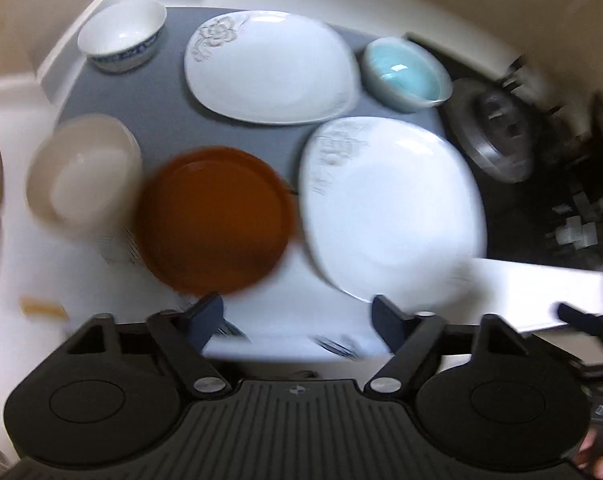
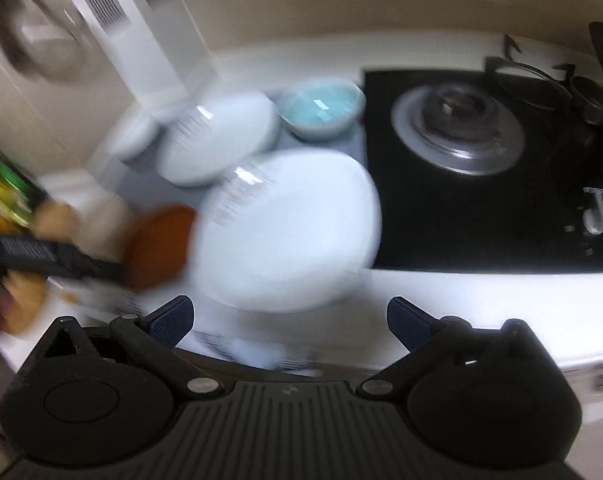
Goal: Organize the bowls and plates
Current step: 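Grasp the rim of the white floral plate with both grippers, then lift and carry the white floral plate over the other white floral plate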
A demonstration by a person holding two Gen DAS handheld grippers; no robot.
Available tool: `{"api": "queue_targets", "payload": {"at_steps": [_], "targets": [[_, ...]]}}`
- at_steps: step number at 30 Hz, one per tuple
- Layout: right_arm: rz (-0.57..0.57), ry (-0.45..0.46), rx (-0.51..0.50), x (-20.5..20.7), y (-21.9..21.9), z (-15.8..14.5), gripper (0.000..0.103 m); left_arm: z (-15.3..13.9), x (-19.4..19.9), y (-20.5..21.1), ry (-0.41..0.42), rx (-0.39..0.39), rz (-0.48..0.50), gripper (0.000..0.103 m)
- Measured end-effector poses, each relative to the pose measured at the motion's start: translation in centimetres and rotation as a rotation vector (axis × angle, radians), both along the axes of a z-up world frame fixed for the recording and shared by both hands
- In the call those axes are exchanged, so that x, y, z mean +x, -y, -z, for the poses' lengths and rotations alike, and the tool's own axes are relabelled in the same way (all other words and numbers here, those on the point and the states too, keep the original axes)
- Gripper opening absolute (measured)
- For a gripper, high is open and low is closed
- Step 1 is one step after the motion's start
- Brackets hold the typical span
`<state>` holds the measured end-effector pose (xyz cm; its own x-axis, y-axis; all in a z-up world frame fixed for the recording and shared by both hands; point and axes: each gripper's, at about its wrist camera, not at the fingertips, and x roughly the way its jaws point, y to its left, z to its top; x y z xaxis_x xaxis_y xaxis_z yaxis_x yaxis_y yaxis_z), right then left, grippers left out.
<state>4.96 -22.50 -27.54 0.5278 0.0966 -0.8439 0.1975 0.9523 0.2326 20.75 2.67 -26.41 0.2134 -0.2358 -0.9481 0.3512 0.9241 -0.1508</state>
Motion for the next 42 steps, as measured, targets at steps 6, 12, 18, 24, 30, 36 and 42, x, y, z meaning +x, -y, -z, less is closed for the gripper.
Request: {"api": "queue_targets", "payload": {"at_steps": [6,12,18,24,30,36,42], "targets": [[0.241,-0.047,0.146,2.4,4.4,2.5,0.103,3.7,9.1,1.3,-0.135,-0.070,0.039,0.042],[0.548,-0.003,0.530,2.9,8.4,6.3,0.103,6.5,14.0,4.4,-0.287,-0.128,0.157,0.037],[0.685,-0.013,0.575,3.1,8.3,9.7,0.090,9.5,15.9,7.5,-0.368,-0.120,0.286,0.026],[0.648,-0.023,0.533,3.5,7.5,10.9,0.066,12.0,16.6,8.9,-0.427,-0.104,0.352,0.022],[0.575,-0.017,0.537,4.4,7.2,11.6,0.032,12.1,16.2,9.5,-0.404,-0.102,0.369,0.022],[0.433,-0.006,0.416,5.1,6.9,11.0,0.026,10.4,13.3,9.2,-0.321,-0.057,0.337,0.022],[0.375,0.006,0.477,4.1,8.9,11.6,0.011,10.7,10.9,8.6,-0.334,-0.023,0.256,0.024]]}}
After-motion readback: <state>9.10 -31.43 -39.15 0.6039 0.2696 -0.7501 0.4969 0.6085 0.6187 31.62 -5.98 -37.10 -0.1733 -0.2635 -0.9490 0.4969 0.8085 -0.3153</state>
